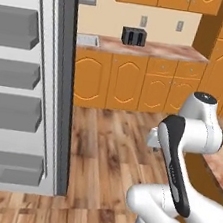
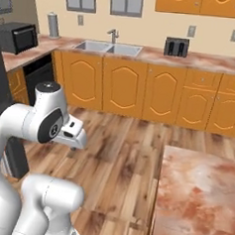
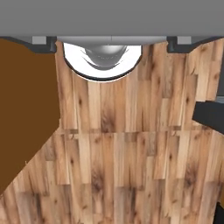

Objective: Place the cold items (mango and squash) from the fridge in one tupperware on the dining counter. Place the warm items (kebab skewer and hot dog) in the stove area in another tupperware.

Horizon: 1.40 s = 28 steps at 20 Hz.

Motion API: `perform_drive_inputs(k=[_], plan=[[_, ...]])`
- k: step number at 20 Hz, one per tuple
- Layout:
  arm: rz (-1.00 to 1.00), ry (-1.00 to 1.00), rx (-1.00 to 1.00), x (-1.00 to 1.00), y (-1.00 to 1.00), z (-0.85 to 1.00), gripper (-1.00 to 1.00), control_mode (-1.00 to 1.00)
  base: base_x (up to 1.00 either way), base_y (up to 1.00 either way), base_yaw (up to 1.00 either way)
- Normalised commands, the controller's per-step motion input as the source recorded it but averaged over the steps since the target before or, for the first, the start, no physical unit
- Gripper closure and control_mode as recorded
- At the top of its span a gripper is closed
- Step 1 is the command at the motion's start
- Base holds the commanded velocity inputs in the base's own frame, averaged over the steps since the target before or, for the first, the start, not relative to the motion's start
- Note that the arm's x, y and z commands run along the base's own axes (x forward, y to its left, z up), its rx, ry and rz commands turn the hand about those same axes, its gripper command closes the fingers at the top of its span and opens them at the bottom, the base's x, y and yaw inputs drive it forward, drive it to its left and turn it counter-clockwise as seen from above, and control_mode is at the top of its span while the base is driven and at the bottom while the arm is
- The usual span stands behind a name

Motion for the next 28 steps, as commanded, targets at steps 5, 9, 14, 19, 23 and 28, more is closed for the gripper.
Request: perform_drive_inputs(k=[5, 9, 14, 19, 23, 28], plan=[[0.00, 0.00, 0.00, 0.00, 0.00, 0.00, -1.00, 1.00, 1.00, -0.19, 0.00], [0.00, 0.00, 0.00, 0.00, 0.00, 0.00, -1.00, 1.00, 1.00, -0.29, 0.00], [0.00, 0.00, 0.00, 0.00, 0.00, 0.00, -1.00, 1.00, 0.97, -0.45, -0.01], [0.00, 0.00, 0.00, 0.00, 0.00, 0.00, -1.00, 1.00, 0.99, -0.48, -0.03], [0.00, 0.00, 0.00, 0.00, 0.00, 0.00, -1.00, 1.00, 1.00, -0.18, -0.10], [0.00, 0.00, 0.00, 0.00, 0.00, 0.00, -1.00, 1.00, 1.00, -0.04, -0.29]])
